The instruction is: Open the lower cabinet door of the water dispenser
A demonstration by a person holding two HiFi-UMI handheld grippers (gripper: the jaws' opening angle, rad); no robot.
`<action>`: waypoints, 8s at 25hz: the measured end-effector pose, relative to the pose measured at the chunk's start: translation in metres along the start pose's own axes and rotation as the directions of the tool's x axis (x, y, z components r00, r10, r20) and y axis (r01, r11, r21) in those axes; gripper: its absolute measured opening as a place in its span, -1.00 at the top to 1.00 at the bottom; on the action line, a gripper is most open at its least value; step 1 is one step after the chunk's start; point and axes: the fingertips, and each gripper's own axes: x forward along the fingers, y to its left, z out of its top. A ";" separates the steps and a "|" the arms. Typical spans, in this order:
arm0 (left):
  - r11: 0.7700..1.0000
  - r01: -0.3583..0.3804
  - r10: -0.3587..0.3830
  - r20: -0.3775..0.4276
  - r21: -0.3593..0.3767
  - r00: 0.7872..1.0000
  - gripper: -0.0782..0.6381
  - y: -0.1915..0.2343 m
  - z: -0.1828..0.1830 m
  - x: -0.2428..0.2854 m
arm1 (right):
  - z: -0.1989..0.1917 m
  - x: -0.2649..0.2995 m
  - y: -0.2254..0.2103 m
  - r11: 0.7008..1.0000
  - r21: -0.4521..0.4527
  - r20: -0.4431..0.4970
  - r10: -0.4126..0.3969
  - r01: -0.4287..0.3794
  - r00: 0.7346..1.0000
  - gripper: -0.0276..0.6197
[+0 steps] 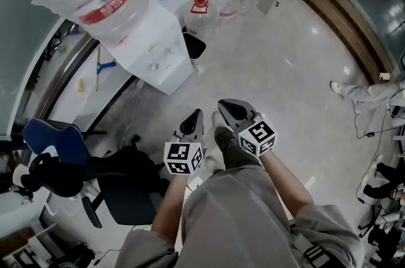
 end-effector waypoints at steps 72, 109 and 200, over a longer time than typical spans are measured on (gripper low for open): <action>0.998 -0.069 0.064 -0.388 0.001 0.919 0.76 0.245 -0.175 0.336 | -0.242 0.290 -0.269 0.984 0.138 -0.210 0.139 -0.111 0.968 0.87; 0.943 -0.325 0.276 -0.384 -0.068 0.881 0.76 0.335 -0.300 0.397 | -0.404 0.470 -0.302 0.785 -0.298 -0.408 0.409 -0.543 0.816 0.20; 0.742 -0.606 0.469 -0.425 -0.287 0.774 0.76 0.273 -0.470 0.034 | -0.535 0.260 -0.065 0.960 -0.078 -0.377 -0.279 0.270 0.883 0.42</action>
